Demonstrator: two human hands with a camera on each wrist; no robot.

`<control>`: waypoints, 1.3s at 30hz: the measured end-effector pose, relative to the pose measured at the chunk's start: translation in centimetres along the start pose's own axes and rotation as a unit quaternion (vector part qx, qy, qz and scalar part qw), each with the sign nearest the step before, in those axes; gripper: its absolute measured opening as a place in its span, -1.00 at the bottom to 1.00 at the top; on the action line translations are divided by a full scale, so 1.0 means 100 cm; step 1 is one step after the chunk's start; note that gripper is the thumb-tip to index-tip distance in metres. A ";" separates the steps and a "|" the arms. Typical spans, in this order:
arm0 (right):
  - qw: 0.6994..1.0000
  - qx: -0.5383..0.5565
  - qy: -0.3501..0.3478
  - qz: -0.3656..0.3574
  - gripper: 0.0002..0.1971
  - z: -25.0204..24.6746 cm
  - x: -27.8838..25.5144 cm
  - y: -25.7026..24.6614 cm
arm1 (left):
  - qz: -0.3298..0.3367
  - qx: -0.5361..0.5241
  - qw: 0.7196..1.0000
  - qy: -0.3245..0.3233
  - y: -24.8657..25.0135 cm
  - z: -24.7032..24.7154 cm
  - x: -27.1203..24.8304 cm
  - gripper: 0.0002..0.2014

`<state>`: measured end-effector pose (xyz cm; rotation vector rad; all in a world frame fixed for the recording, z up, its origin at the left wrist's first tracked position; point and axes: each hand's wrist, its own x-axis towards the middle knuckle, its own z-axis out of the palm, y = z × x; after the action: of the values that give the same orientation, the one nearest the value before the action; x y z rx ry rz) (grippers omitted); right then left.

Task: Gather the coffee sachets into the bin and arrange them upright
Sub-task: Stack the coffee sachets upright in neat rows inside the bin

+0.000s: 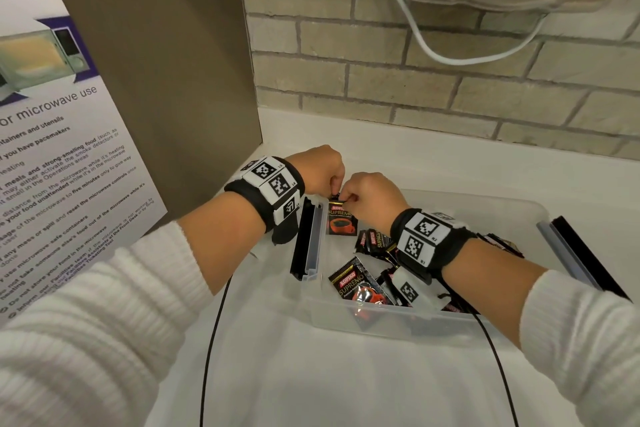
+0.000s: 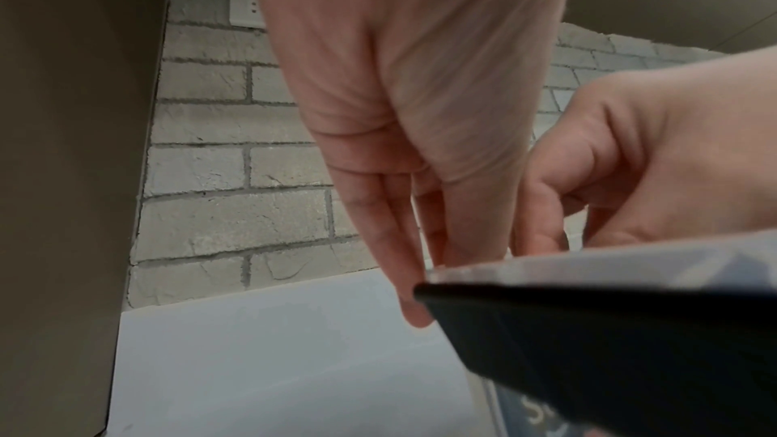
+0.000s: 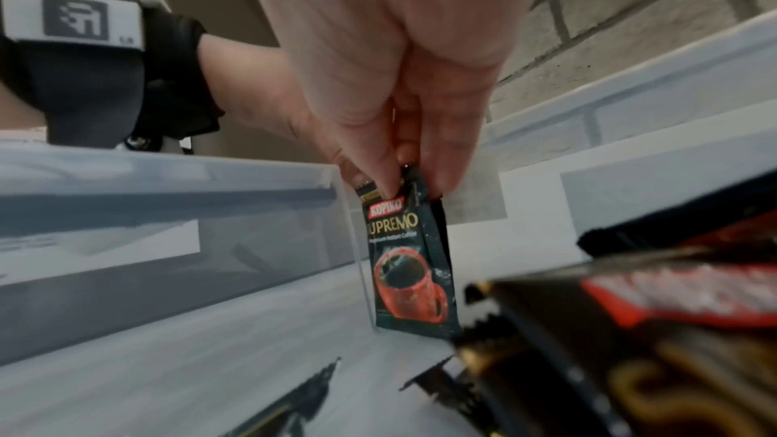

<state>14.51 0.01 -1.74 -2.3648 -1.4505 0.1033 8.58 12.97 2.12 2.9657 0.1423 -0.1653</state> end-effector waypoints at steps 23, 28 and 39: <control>0.926 -0.182 -0.324 0.066 -0.70 -0.011 -0.009 0.009 | -0.026 0.050 0.997 0.055 0.011 0.011 0.001 -0.71; 0.922 -0.227 -0.312 0.026 -0.71 0.004 -0.014 0.001 | -0.026 0.025 0.997 0.067 0.007 0.014 -0.001 -0.70; 0.991 -0.014 -0.091 0.096 -0.79 -0.040 -0.028 0.020 | 0.017 0.008 0.995 0.095 0.010 0.020 -0.007 -0.77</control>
<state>15.89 -4.30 0.96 -2.5705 -1.3054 0.3589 7.78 11.54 0.41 2.9933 0.1157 0.1206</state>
